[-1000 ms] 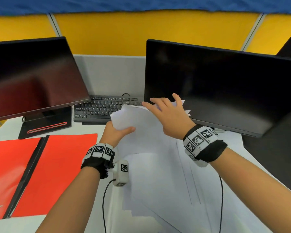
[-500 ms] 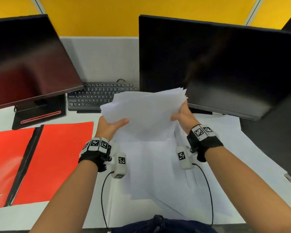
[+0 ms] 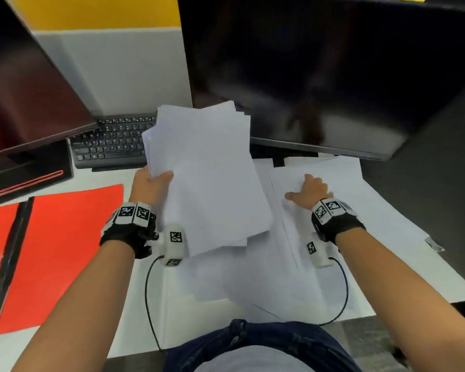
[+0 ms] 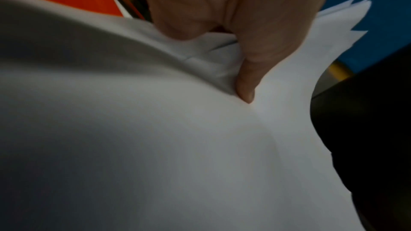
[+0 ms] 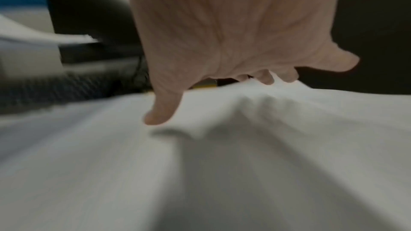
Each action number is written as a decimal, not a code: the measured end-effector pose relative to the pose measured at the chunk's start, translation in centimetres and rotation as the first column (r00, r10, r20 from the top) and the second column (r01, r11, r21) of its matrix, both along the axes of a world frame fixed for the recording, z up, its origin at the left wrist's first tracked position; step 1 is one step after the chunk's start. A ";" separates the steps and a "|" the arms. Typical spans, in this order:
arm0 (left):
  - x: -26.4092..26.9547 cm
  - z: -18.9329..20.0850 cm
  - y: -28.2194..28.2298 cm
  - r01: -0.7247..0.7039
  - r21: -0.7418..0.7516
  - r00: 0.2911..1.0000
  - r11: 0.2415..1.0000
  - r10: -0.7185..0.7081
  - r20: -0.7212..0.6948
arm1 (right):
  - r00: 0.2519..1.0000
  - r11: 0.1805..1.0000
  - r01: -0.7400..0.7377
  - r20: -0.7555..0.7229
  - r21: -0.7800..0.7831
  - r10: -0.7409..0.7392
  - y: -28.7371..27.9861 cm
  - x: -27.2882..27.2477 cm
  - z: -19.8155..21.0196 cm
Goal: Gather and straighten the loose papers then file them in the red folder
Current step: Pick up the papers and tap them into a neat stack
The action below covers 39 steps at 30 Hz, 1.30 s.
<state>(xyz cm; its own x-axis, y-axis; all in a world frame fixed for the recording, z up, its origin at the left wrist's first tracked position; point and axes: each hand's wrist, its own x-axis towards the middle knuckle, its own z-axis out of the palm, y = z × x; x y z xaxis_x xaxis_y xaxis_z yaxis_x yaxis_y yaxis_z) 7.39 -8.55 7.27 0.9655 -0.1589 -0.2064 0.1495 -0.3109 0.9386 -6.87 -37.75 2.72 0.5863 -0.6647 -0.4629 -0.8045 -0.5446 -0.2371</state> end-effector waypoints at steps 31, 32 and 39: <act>-1.5 -10.2 6.3 0.148 0.424 0.959 0.893 -0.025 -0.281 | 0.902 0.893 0.429 -0.120 0.134 -0.415 -3.9 -6.6 -3.7; -1.6 -10.3 6.2 0.149 0.424 0.961 0.893 -0.030 -0.276 | 0.899 0.889 0.435 -0.112 0.142 -0.422 -3.8 -6.6 -3.8; -1.8 -10.3 6.1 0.168 0.444 0.964 0.880 -0.053 -0.260 | 0.883 0.844 0.447 0.005 0.295 -0.470 -4.0 -6.5 -2.9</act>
